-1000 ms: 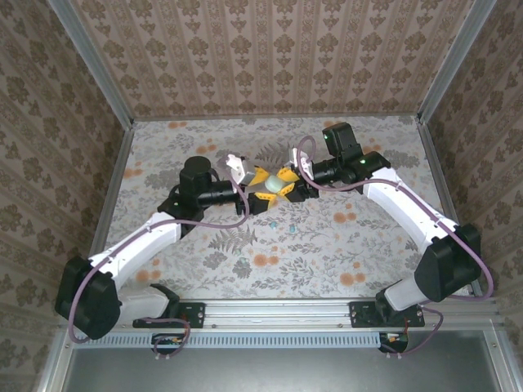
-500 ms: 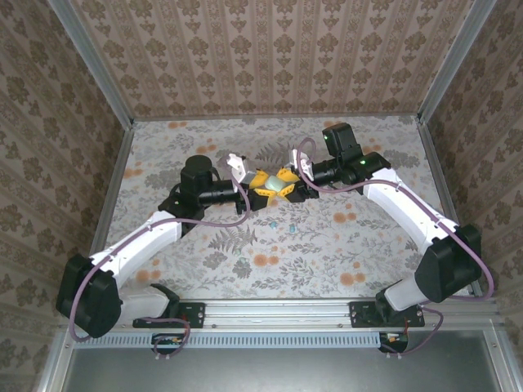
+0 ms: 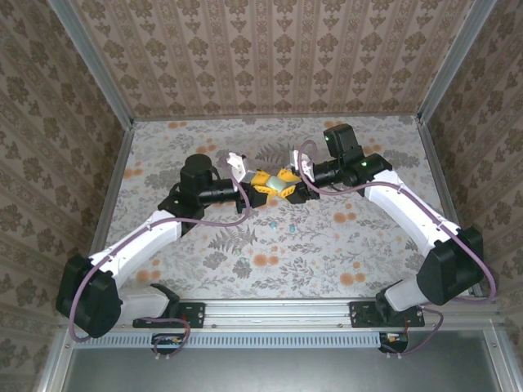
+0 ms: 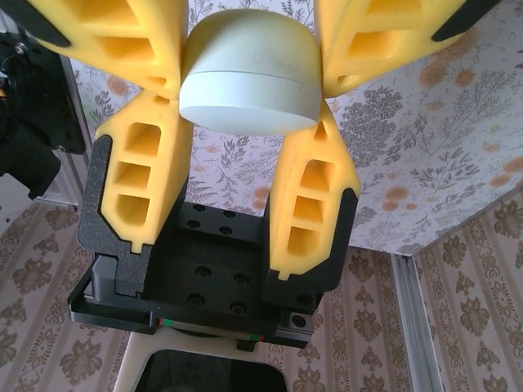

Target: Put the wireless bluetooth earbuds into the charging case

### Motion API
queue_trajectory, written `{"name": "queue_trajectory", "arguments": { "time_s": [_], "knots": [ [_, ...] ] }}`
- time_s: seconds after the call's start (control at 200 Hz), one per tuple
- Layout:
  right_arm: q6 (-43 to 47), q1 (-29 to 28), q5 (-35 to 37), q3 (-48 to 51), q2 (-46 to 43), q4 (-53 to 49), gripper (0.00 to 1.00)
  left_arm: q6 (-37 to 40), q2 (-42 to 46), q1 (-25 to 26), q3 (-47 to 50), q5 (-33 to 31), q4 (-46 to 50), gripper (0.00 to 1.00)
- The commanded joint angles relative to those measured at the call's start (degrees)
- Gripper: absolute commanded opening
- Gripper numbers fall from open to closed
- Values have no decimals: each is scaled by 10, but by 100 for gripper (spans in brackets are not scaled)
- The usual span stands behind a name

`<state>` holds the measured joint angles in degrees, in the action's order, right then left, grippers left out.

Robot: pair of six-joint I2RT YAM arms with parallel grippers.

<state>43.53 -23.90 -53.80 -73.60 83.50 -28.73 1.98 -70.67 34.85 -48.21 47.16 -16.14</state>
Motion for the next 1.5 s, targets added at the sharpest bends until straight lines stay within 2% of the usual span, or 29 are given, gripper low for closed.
{"name": "queue_trajectory", "arguments": {
  "time_s": [0.0, 0.155, 0.3, 0.45, 0.62, 0.945, 1.055, 1.13, 1.225, 1.36, 1.495],
  "knots": [
    [-10, -3, 4, 4, -23, 25, 47, 7, 8, 6, -12, 8, -3, 31],
    [-33, 11, 20, 20, -30, 35, 55, -12, 23, 4, 8, -7, -49, 28],
    [-64, 23, 0, 47, -33, 71, 60, -25, 34, 3, 19, -7, -67, 27],
    [-71, 22, -5, 50, -49, 82, 60, -29, 34, 3, 19, -1, -69, 28],
    [-77, 23, -8, 45, -45, 90, 55, -29, 33, 3, 18, -2, -68, 27],
    [-108, 22, -28, 52, -51, 129, 58, -25, 33, 3, 19, -11, -64, 28],
    [-110, 22, -22, 50, -48, 129, 57, -24, 34, 3, 19, -12, -64, 28],
    [-111, 23, -23, 48, -48, 128, 48, -23, 34, 3, 19, -11, -63, 28],
    [-113, 23, -24, 45, -47, 126, 46, -21, 35, 3, 19, -14, -60, 29],
    [-112, 23, -28, 41, -45, 119, 40, -17, 36, 3, 20, -15, -51, 34],
    [-103, 23, -38, 32, -42, 103, 38, -6, 35, 3, 15, -9, -31, 41]
  ]
}}
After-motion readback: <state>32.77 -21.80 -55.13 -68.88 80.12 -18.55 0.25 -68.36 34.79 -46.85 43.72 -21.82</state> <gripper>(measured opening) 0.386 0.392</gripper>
